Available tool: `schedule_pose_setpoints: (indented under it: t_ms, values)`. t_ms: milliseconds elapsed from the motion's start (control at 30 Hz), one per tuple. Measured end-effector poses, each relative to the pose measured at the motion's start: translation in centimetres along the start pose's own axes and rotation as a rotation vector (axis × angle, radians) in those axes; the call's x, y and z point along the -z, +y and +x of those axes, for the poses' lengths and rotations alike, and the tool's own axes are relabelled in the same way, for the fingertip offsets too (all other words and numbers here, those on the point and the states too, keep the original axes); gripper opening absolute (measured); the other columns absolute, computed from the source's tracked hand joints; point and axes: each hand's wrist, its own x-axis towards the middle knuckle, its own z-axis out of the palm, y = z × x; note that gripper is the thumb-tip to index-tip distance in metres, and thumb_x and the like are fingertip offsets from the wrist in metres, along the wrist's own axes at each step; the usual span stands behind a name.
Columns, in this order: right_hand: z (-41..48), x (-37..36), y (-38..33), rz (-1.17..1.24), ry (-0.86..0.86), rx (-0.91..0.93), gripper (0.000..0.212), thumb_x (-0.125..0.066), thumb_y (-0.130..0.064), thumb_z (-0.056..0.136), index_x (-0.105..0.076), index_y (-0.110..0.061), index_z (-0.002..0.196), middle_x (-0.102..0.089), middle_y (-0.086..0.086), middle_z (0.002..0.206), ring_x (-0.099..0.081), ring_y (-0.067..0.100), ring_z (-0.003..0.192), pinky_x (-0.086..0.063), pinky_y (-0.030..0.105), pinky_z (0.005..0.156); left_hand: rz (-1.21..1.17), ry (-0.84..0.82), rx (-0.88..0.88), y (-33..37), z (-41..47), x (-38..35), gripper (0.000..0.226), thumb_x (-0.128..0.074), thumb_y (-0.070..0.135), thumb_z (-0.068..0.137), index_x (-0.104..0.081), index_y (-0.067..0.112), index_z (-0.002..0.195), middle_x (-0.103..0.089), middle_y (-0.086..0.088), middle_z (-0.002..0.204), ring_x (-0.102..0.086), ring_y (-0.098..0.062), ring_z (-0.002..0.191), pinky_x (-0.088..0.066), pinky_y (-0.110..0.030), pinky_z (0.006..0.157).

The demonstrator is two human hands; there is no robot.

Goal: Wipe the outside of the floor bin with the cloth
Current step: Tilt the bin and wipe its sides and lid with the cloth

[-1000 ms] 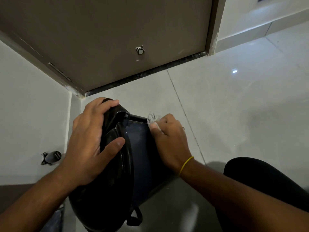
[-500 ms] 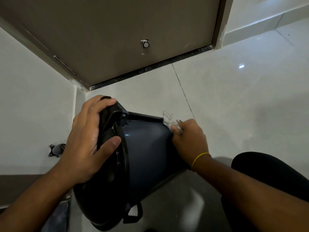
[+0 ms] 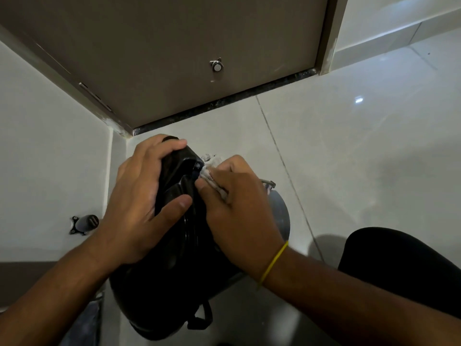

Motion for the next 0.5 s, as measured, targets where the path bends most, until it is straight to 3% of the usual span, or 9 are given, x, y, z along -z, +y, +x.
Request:
schedule_pose_setpoints:
  t_ms: [167, 233, 300, 367, 433, 500]
  values:
    - [0.2, 1.1, 2.8, -0.029, -0.033, 0.05, 0.026, -0.057, -0.03, 0.108, -0.075, -0.015, 0.097, -0.061, 0.004, 0.091, -0.062, 0.017, 0.09, -0.055, 0.032, 0.08, 0.026, 0.004, 0.014, 0.6, 0.3, -0.4, 0.09, -0.028, 0.09, 0.097, -0.04, 0.028, 0.161, -0.043, 0.008, 0.159, -0.031, 0.016, 0.146, -0.038, -0.061, 0.121]
    - [1.1, 1.7, 4.4, -0.087, -0.028, -0.024, 0.022, -0.059, -0.027, 0.107, -0.077, -0.015, 0.101, -0.06, -0.005, 0.089, -0.061, 0.019, 0.099, -0.052, 0.034, 0.089, 0.029, 0.005, 0.034, 0.8, 0.5, -0.4, 0.091, -0.027, 0.092, 0.095, -0.039, 0.031, 0.162, -0.041, 0.014, 0.158, -0.03, 0.019, 0.144, -0.039, -0.061, 0.121]
    - [2.3, 2.5, 5.9, -0.101, -0.07, -0.245, 0.026, -0.061, -0.033, 0.105, -0.076, -0.012, 0.108, -0.059, -0.007, 0.096, -0.063, 0.022, 0.107, -0.051, 0.033, 0.096, 0.026, 0.006, 0.05, 0.9, 0.7, -0.4, 0.091, -0.025, 0.094, 0.093, -0.036, 0.035, 0.162, -0.035, 0.031, 0.153, -0.03, 0.022, 0.142, -0.039, -0.062, 0.122]
    - [2.6, 2.9, 6.4, -0.039, -0.102, -0.384, 0.026, -0.064, -0.034, 0.103, -0.072, -0.01, 0.098, -0.058, -0.002, 0.101, -0.063, 0.022, 0.106, -0.048, 0.031, 0.093, 0.029, 0.008, 0.042, 0.9, 0.6, -0.5, 0.089, -0.025, 0.094, 0.093, -0.035, 0.039, 0.162, -0.028, 0.042, 0.154, -0.029, 0.023, 0.143, -0.038, -0.062, 0.122]
    - [2.3, 2.5, 4.8, 0.033, -0.082, -0.306, 0.028, -0.067, -0.024, 0.102, -0.064, -0.019, 0.075, -0.058, 0.004, 0.1, -0.059, 0.018, 0.1, -0.045, 0.03, 0.09, 0.033, 0.021, 0.018, 0.7, 0.5, -0.6, 0.088, -0.026, 0.093, 0.094, -0.036, 0.037, 0.162, -0.025, 0.043, 0.157, -0.028, 0.021, 0.146, -0.036, -0.061, 0.123]
    - [1.9, 1.7, 2.3, 0.034, -0.105, -0.148, 0.032, -0.065, -0.016, 0.101, -0.06, -0.02, 0.069, -0.058, 0.008, 0.101, -0.059, 0.021, 0.098, -0.047, 0.034, 0.087, 0.03, 0.027, 0.0, 0.4, 0.4, -0.6, 0.087, -0.028, 0.09, 0.096, -0.038, 0.034, 0.162, -0.027, 0.04, 0.157, -0.03, 0.019, 0.146, -0.036, -0.056, 0.121]
